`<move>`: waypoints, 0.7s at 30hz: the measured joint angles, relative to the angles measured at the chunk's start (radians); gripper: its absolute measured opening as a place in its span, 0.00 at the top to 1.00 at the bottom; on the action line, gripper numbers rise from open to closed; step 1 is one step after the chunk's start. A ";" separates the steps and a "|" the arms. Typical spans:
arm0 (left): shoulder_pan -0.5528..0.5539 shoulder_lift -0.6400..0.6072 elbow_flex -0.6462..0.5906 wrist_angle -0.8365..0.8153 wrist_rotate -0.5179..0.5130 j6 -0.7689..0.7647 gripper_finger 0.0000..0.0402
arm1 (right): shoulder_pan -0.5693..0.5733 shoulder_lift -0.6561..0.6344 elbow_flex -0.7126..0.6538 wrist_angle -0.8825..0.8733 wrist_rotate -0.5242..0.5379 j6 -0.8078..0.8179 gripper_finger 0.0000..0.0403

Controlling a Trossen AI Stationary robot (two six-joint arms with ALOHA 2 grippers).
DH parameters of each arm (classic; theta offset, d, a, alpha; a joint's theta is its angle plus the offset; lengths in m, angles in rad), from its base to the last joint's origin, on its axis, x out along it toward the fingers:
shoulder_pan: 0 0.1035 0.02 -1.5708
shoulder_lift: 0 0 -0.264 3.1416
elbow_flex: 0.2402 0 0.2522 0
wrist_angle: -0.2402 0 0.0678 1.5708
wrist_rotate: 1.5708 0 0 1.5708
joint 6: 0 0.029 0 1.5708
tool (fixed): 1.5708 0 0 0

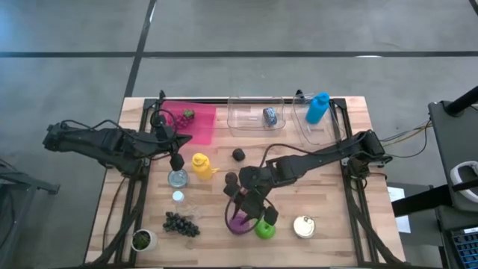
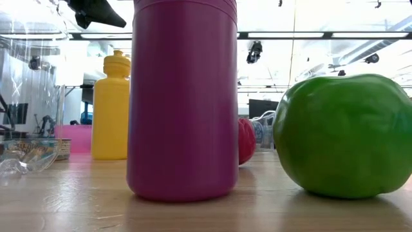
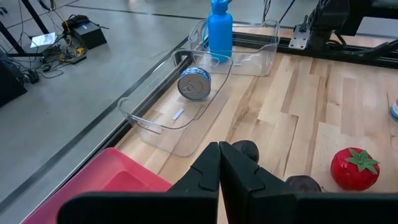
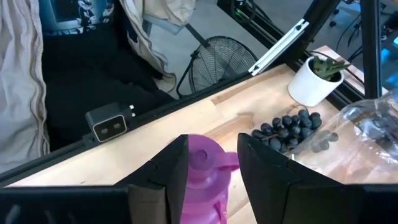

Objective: Pick & Place Food Item
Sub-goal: Put the purple water bottle into the right transparent bin

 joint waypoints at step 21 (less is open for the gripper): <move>0.000 0.000 0.000 0.000 0.000 0.000 0.98 | -0.003 0.006 -0.003 -0.001 -0.088 0.001 0.71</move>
